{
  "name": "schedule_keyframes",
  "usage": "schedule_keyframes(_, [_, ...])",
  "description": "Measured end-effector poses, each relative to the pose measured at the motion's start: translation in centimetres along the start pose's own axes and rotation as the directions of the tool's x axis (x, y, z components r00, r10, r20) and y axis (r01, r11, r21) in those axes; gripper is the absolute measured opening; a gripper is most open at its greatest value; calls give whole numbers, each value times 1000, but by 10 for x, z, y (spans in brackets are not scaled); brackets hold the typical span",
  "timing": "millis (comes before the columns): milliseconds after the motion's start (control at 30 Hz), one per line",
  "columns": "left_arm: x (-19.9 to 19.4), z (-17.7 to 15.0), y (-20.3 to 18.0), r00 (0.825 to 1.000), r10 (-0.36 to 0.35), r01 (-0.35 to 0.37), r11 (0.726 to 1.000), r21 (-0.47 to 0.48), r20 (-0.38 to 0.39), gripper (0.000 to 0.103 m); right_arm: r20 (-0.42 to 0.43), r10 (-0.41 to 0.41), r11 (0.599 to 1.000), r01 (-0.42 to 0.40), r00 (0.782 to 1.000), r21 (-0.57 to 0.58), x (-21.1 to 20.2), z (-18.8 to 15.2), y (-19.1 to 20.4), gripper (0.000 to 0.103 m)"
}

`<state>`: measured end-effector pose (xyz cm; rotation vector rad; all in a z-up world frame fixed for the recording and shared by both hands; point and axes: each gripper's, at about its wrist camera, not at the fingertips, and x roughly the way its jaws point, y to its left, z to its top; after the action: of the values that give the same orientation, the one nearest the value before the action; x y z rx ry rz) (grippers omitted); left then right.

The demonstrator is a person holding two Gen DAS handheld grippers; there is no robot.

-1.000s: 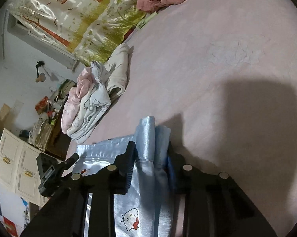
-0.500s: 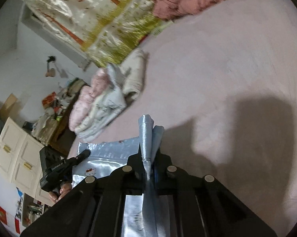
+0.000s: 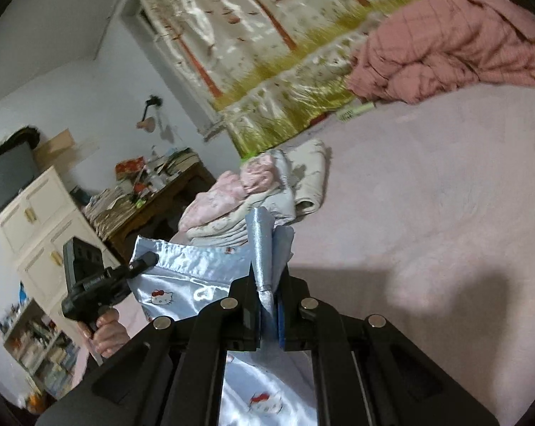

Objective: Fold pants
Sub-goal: 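Lift the pants edge with both tools and fold it over the pants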

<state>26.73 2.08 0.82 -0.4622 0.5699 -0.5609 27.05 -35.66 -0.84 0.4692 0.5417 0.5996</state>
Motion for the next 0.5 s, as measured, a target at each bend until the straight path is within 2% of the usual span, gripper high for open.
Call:
schedule_keyframes(133, [-19, -20, -15, 1000, 10, -8, 997, 72, -23, 4, -7, 45, 999, -45, 999, -9, -21, -15, 11, 6])
schedule_keyframes(233, [-28, -35, -18, 999, -8, 11, 998, 66, -46, 4, -38, 1, 999, -3, 999, -43, -30, -33, 20, 6])
schedule_keyframes(500, [-34, -71, -5, 985, 85, -81, 996, 28, -148, 4, -120, -101, 995, 103, 988, 10, -38, -67, 8, 6])
